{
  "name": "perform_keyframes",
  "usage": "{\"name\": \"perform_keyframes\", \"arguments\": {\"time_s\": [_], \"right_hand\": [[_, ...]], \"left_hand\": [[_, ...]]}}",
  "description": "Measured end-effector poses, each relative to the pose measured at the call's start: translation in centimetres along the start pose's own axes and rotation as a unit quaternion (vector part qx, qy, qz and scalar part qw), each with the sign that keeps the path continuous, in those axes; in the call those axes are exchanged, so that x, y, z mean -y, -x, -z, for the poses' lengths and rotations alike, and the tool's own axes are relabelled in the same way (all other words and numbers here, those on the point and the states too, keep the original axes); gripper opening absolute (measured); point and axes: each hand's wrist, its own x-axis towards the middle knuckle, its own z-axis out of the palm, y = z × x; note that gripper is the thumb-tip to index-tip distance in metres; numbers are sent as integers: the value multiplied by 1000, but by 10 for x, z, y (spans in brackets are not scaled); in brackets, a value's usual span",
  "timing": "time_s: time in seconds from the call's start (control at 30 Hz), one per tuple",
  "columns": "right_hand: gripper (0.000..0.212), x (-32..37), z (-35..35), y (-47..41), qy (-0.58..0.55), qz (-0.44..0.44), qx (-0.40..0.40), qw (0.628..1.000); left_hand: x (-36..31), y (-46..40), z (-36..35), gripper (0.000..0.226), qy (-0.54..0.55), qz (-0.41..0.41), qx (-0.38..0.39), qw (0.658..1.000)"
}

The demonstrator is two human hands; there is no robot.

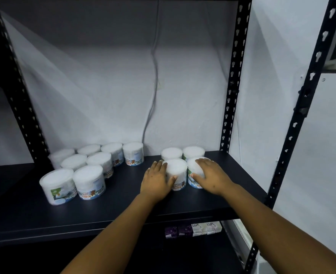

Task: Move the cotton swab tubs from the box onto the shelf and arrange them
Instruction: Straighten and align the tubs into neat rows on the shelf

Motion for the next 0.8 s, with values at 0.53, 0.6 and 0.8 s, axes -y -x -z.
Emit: {"name": "perform_keyframes", "arguments": {"time_s": [0.53, 0.6, 0.8], "right_hand": [[60, 112, -4, 17, 13, 15, 23, 1000], [63, 132, -8, 17, 10, 13, 28, 999], [71, 198, -30, 8, 28, 22, 53, 998]], "left_hand": [[75, 49, 68, 75, -36, 30, 31, 998], [92, 58, 78, 75, -36, 36, 33, 998], [153, 83, 109, 73, -67, 64, 35, 995]]}}
